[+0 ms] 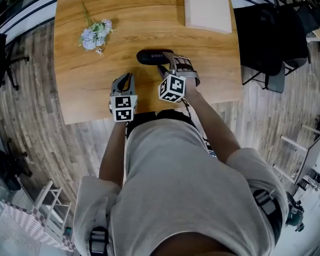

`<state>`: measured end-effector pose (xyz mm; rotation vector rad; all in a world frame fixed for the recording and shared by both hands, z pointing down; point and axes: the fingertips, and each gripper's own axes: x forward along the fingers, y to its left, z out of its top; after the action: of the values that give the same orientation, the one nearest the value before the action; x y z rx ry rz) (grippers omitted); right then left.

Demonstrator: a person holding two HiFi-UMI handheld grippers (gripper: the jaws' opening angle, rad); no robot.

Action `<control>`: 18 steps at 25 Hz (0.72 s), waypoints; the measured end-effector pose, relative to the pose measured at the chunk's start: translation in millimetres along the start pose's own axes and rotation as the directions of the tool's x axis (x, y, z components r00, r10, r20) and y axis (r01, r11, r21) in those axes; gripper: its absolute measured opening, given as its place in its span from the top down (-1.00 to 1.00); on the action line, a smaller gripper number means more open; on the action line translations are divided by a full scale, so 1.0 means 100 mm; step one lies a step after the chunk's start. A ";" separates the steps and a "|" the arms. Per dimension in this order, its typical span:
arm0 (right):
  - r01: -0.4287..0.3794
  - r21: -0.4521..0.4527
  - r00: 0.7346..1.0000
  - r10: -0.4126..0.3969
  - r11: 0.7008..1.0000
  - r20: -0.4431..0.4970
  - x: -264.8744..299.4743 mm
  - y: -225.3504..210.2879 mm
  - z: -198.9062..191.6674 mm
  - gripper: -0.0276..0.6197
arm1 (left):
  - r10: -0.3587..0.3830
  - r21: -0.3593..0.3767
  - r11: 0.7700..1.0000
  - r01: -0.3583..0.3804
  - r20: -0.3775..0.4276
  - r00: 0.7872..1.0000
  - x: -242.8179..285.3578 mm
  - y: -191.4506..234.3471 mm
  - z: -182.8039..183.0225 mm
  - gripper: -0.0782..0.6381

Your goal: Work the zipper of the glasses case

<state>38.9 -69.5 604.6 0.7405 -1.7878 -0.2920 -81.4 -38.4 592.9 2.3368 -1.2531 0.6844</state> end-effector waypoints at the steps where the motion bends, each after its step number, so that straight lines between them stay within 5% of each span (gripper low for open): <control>1: -0.003 0.028 1.000 0.003 1.000 0.019 -0.05 0.02 -0.02 0.12 | 0.012 -0.006 1.000 -0.012 -0.002 1.000 -0.01 -0.04 -0.01 0.67; 8: -0.015 0.268 0.986 -0.031 0.963 0.166 -0.55 0.12 -0.22 0.12 | 0.100 -0.046 0.994 -0.100 -0.001 0.995 -0.15 -0.47 -0.02 0.70; 10: -0.068 0.386 0.970 -0.031 0.920 0.243 -0.78 0.18 -0.23 0.15 | 0.117 -0.076 0.990 -0.116 0.009 0.993 -0.24 -0.62 -0.01 0.70; 13: -0.111 0.561 0.941 -0.095 0.821 0.325 -1.07 0.10 -0.31 0.74 | 0.141 -0.067 0.988 -0.137 0.069 0.988 -0.32 -0.82 0.19 0.71; 18: -0.111 0.681 0.895 -0.225 0.724 0.385 -1.58 -0.09 -0.44 0.83 | 0.174 -0.037 0.985 -0.170 0.210 0.962 -0.54 -1.20 0.66 0.72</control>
<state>110.9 27.6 494.0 1.3495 -2.3483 0.2232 9.4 22.6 494.6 2.3537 -1.5643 0.4817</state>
